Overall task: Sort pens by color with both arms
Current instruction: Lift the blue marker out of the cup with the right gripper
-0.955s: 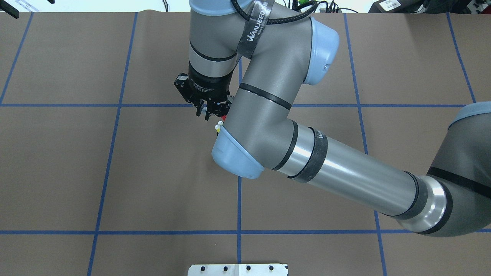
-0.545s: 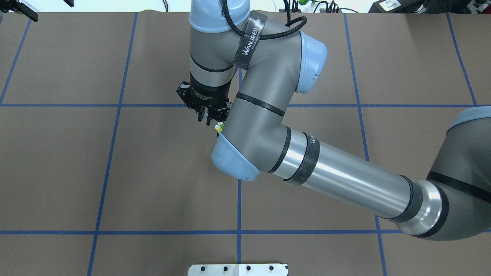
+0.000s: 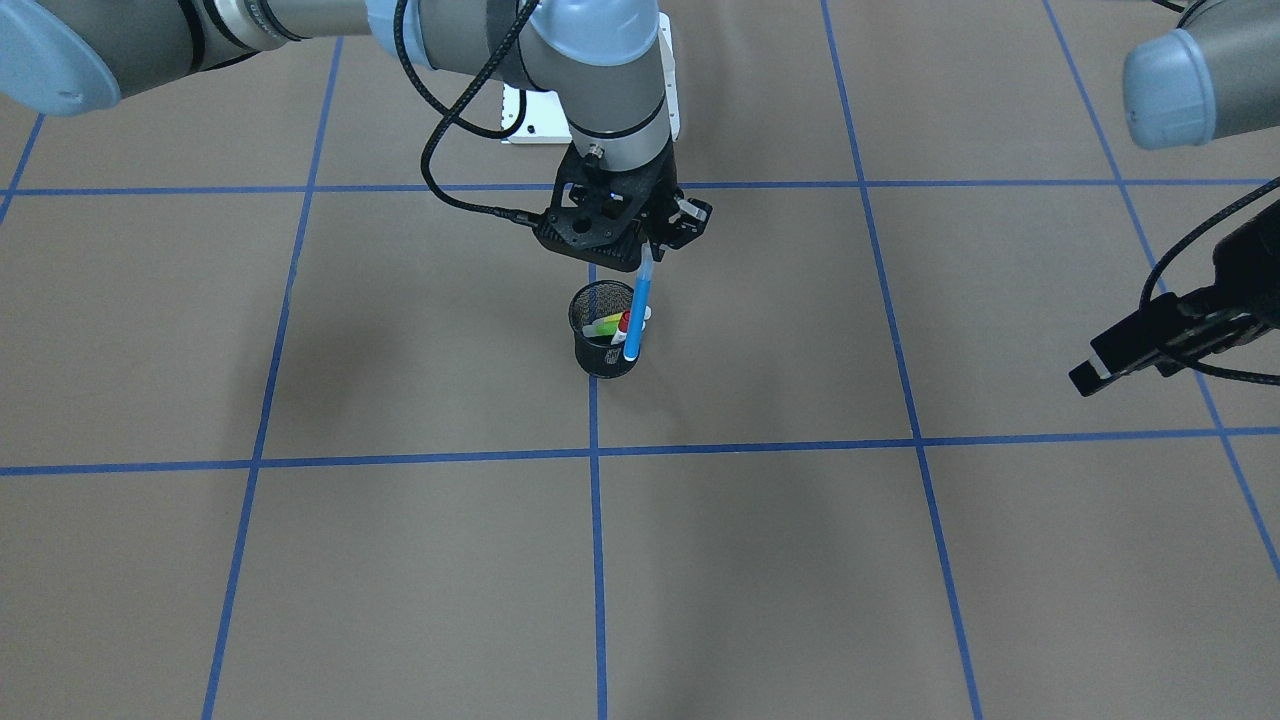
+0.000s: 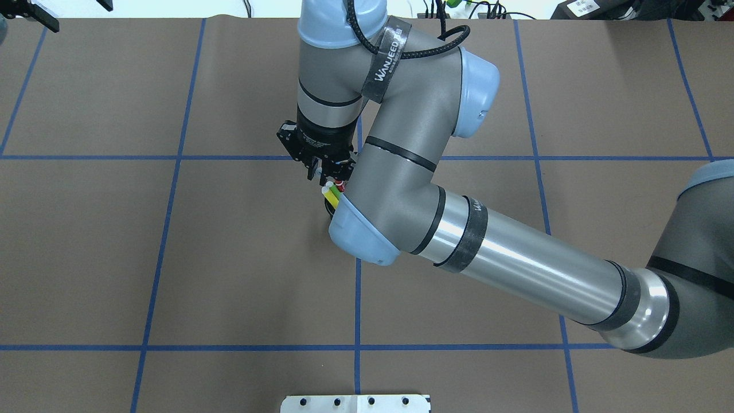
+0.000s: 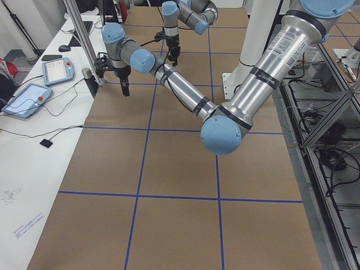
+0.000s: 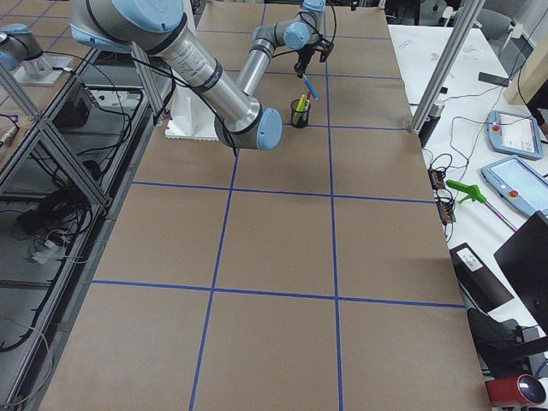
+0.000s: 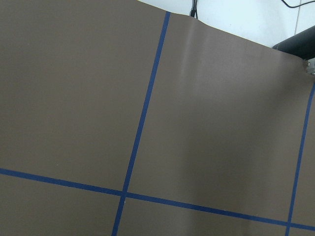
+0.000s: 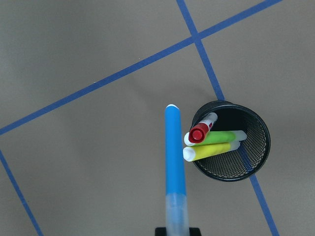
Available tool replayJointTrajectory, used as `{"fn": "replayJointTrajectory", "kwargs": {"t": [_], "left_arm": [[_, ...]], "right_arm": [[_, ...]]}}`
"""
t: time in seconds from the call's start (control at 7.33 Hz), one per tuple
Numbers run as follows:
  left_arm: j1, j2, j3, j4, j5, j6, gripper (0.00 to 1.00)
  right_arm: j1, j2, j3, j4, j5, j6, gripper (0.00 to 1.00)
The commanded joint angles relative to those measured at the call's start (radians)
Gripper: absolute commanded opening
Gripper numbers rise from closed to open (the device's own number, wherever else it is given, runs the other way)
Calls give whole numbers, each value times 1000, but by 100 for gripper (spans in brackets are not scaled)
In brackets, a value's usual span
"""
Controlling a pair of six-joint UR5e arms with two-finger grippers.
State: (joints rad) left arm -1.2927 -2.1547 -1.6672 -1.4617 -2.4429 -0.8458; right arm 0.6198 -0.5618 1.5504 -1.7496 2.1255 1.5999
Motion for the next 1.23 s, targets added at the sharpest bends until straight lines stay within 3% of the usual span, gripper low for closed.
{"fn": "replayJointTrajectory", "kwargs": {"t": [0.0, 0.55, 0.68, 1.09], "left_arm": [[28, -8, 7, 0, 21, -45, 100], [114, -72, 27, 0, 105, -171, 100], [122, -86, 36, 0, 107, -195, 100], [203, -151, 27, 0, 156, -413, 100]], "right_arm": [[17, -21, 39, -63, 33, 0, 21], [153, -45, 161, -175, 126, -47, 21], [208, -109, 168, -168, 126, -154, 21], [389, -265, 142, -163, 119, -736, 21]]}}
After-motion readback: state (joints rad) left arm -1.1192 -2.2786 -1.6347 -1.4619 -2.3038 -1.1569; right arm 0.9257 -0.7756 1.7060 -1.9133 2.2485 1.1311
